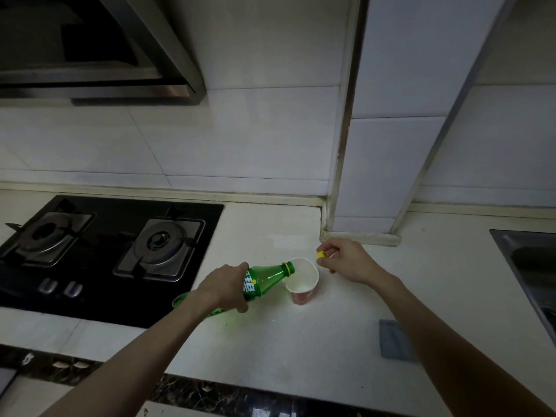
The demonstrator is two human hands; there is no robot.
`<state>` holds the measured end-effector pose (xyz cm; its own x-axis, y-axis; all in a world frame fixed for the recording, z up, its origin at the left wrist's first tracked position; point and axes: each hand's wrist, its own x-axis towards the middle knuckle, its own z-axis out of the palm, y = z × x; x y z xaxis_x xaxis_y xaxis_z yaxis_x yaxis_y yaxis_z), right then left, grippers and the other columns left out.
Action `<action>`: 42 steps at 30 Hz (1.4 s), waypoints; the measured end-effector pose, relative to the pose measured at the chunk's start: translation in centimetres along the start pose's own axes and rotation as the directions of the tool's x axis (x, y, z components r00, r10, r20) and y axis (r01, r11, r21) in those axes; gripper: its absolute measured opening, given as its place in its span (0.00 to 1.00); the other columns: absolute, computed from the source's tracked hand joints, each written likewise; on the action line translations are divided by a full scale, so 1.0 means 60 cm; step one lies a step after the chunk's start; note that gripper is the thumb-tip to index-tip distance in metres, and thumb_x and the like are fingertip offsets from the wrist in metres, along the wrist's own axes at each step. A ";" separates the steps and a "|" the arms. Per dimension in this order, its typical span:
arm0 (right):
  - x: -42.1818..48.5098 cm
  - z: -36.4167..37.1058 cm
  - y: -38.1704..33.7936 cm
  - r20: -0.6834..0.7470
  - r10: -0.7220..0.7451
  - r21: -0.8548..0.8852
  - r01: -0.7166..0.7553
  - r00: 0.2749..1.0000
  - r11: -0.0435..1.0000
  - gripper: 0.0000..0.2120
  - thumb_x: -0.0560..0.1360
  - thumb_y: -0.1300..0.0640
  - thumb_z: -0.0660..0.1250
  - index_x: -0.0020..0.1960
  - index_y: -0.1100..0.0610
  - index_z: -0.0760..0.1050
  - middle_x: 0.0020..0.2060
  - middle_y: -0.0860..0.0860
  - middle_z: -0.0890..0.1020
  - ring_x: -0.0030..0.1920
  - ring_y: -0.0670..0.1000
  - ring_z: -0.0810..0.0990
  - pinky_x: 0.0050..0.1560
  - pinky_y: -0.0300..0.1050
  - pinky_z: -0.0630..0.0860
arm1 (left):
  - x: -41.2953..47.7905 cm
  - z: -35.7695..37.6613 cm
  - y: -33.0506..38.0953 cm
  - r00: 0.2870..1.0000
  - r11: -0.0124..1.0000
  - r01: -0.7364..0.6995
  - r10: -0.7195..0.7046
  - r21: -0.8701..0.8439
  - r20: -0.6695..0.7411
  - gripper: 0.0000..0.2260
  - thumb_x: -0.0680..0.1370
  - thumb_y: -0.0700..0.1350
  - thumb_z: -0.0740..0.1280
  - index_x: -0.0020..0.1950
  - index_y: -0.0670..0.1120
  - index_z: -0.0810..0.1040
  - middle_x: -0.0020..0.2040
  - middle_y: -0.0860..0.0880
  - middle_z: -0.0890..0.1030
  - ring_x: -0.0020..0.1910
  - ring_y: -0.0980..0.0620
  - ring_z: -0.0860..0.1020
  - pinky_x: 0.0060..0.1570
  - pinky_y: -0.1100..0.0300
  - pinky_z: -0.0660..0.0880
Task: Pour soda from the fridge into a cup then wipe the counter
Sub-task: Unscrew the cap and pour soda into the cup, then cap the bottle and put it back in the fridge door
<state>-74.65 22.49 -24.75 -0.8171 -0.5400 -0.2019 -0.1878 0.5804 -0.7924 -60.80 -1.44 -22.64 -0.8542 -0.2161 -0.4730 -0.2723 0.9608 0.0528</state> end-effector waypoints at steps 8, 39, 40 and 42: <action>-0.010 -0.011 -0.030 -0.002 -0.068 0.192 0.067 0.998 0.979 0.11 0.73 0.58 0.72 0.55 0.52 0.80 0.47 0.47 0.82 0.39 0.47 0.84 0.45 0.37 0.77 | 0.002 -0.005 0.004 0.985 0.968 -0.108 0.073 -0.225 -0.158 0.32 0.64 0.49 0.77 0.64 0.47 0.68 0.52 0.46 0.81 0.45 0.47 0.78 0.41 0.57 0.74; -0.016 -0.103 -0.216 -0.108 -0.460 -0.358 0.397 0.881 0.845 0.30 0.73 0.34 0.62 0.28 0.59 0.70 0.22 0.53 0.70 0.24 0.52 0.70 0.30 0.48 0.69 | -0.031 -0.133 0.030 0.910 0.573 -0.304 0.410 -0.761 -0.054 0.22 0.65 0.36 0.79 0.53 0.50 0.77 0.49 0.47 0.84 0.48 0.49 0.83 0.54 0.47 0.80; -0.015 -0.100 -0.216 -0.134 -0.458 -0.456 0.356 0.879 0.816 0.32 0.74 0.34 0.58 0.25 0.59 0.66 0.20 0.53 0.67 0.24 0.53 0.68 0.30 0.47 0.66 | -0.031 -0.135 0.033 0.906 0.577 -0.312 0.419 -0.755 -0.053 0.22 0.65 0.36 0.79 0.54 0.51 0.77 0.49 0.48 0.84 0.48 0.50 0.83 0.53 0.49 0.80; -0.017 -0.099 -0.220 -0.166 -0.420 -0.559 0.266 0.892 0.785 0.33 0.77 0.36 0.54 0.23 0.58 0.63 0.19 0.52 0.65 0.24 0.52 0.67 0.29 0.45 0.63 | -0.032 -0.138 0.039 0.902 0.584 -0.321 0.429 -0.746 -0.053 0.22 0.65 0.36 0.79 0.54 0.50 0.77 0.49 0.49 0.84 0.48 0.51 0.83 0.52 0.51 0.80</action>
<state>-74.55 19.00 -10.66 -0.7405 -0.6247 0.2479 -0.6694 0.6531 -0.3539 -63.44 -0.23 -14.34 -0.9104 0.2082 -0.3576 -0.2150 0.5005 0.8386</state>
